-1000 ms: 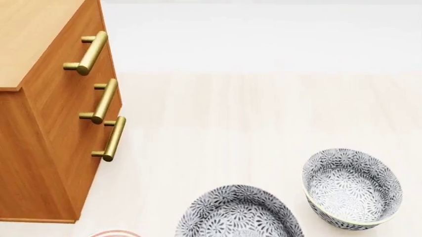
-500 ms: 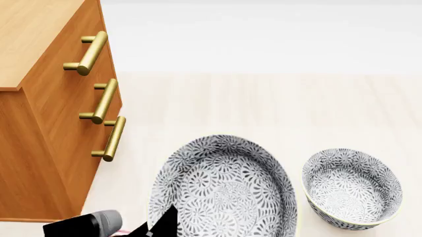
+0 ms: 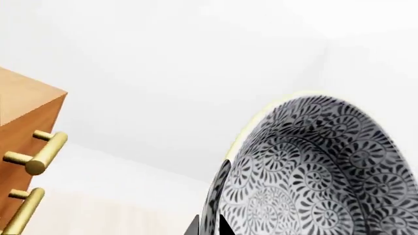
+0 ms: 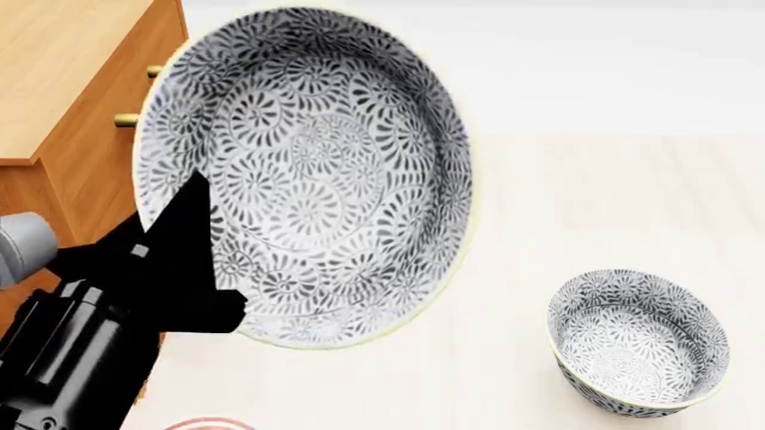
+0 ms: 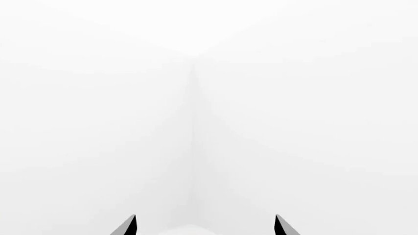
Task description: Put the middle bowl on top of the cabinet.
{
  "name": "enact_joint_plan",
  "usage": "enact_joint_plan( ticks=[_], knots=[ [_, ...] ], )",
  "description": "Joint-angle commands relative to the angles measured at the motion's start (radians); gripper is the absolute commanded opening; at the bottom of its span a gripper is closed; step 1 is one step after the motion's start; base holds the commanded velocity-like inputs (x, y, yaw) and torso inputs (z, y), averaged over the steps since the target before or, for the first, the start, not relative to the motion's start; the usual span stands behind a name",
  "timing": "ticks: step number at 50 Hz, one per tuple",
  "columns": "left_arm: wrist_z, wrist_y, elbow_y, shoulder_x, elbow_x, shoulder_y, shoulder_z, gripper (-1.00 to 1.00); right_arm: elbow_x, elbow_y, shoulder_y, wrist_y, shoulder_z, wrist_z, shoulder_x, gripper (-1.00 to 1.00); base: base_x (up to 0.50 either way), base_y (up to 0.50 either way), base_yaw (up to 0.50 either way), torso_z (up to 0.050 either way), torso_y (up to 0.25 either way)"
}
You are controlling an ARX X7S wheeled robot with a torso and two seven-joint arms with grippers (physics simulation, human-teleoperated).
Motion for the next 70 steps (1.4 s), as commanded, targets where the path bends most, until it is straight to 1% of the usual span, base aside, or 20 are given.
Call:
enact_joint_plan(
  ticks=[1,4,11,16,18,19,27,29,33,34,35,36,38,40,44,50,51,59,65,70],
  knots=[
    [-0.076,-0.094,0.077,-0.055,-0.131,-0.199,-0.048,-1.00,-0.032,-0.017,0.018,0.027,-0.032,0.013,-0.006,1.00,0.00,0.00,0.00,0.011,0.000],
    [-0.099,-0.110,0.081,-0.059,-0.181,-0.241,-0.059,-1.00,-0.036,-0.023,0.014,0.027,-0.034,0.016,-0.008,1.00,0.00,0.00,0.00,0.000,0.000],
    [-0.278,-0.195,0.073,-0.080,-0.460,-0.454,-0.083,-1.00,-0.058,-0.052,0.020,0.061,-0.059,0.024,-0.011,1.00,0.00,0.00,0.00,0.000,0.000],
    [-0.416,-0.199,-0.035,-0.071,-0.640,-0.613,-0.104,-1.00,-0.065,-0.076,0.019,0.084,-0.069,0.029,-0.011,1.00,0.00,0.00,0.00,0.000,0.000],
    [-0.443,-0.202,-0.067,-0.070,-0.661,-0.649,-0.104,-1.00,-0.062,-0.081,0.016,0.086,-0.066,0.031,-0.010,1.00,0.00,0.00,0.00,0.000,0.000],
    [-0.463,-0.201,-0.110,-0.064,-0.704,-0.678,-0.104,-1.00,-0.060,-0.084,0.016,0.088,-0.064,0.032,-0.010,1.00,0.00,0.00,0.00,0.000,0.000],
    [-0.607,-0.207,-0.313,-0.047,-0.704,-0.823,-0.081,-1.00,-0.056,-0.091,0.016,0.100,-0.064,0.035,-0.002,1.00,0.00,0.00,0.00,0.000,0.000],
    [-0.716,-0.217,-0.380,-0.046,-0.711,-0.874,-0.061,-1.00,-0.051,-0.087,0.014,0.094,-0.060,0.036,-0.002,1.00,0.00,0.00,0.00,0.000,0.000],
    [-0.817,-0.224,-0.497,-0.044,-0.751,-0.938,-0.037,-1.00,-0.046,-0.087,0.002,0.082,-0.054,0.037,-0.002,1.00,0.00,0.00,0.00,0.000,0.000],
    [-0.819,-0.208,-0.532,-0.043,-0.744,-0.956,-0.032,-1.00,-0.040,-0.088,-0.006,0.074,-0.048,0.038,-0.004,1.00,0.00,0.00,0.00,0.000,0.000],
    [-0.823,-0.136,-0.563,-0.082,-0.798,-0.987,0.050,-1.00,-0.039,-0.089,-0.009,0.070,-0.046,0.039,-0.005,1.00,0.00,0.00,0.00,0.000,0.000],
    [-0.823,-0.084,-0.586,-0.102,-0.802,-1.018,0.102,-1.00,-0.040,-0.089,-0.008,0.070,-0.046,0.040,-0.005,1.00,0.00,0.00,0.00,0.000,0.000],
    [-0.823,0.071,-0.613,-0.183,-0.905,-1.107,0.309,-1.00,-0.042,-0.088,-0.005,0.073,-0.049,0.041,-0.004,1.00,0.00,0.00,0.00,0.000,0.000],
    [-0.822,0.144,-0.630,-0.196,-0.931,-1.137,0.372,-1.00,-0.043,-0.087,-0.001,0.077,-0.052,0.042,-0.002,1.00,0.00,0.00,0.00,0.000,0.000],
    [-0.800,0.168,-0.727,-0.171,-0.986,-1.141,0.371,-1.00,-0.024,-0.077,-0.005,0.066,-0.035,0.047,-0.002,1.00,0.00,0.00,0.00,0.000,0.000],
    [-0.787,0.189,-0.906,-0.139,-0.978,-1.162,0.396,-1.00,-0.028,-0.079,0.002,0.078,-0.041,0.053,-0.001,1.00,0.00,0.00,0.00,0.000,0.000],
    [-0.767,0.200,-0.936,-0.137,-0.933,-1.169,0.414,-1.00,-0.029,-0.080,0.001,0.078,-0.040,0.054,-0.001,1.00,0.00,0.00,0.00,0.000,0.000],
    [-0.797,0.221,-1.137,-0.100,-0.928,-1.191,0.446,-1.00,-0.033,-0.082,-0.004,0.075,-0.040,0.060,-0.003,1.00,0.00,0.00,0.00,0.000,0.000],
    [-0.783,0.204,-1.280,-0.076,-0.884,-1.219,0.503,-1.00,-0.040,-0.088,-0.009,0.075,-0.044,0.062,-0.002,1.00,0.00,0.00,0.00,0.000,0.000],
    [-0.761,0.199,-1.352,-0.064,-0.878,-1.230,0.516,-1.00,-0.035,-0.090,-0.021,0.064,-0.037,0.063,-0.003,1.00,0.00,0.00,0.00,0.000,0.000]
  ],
)
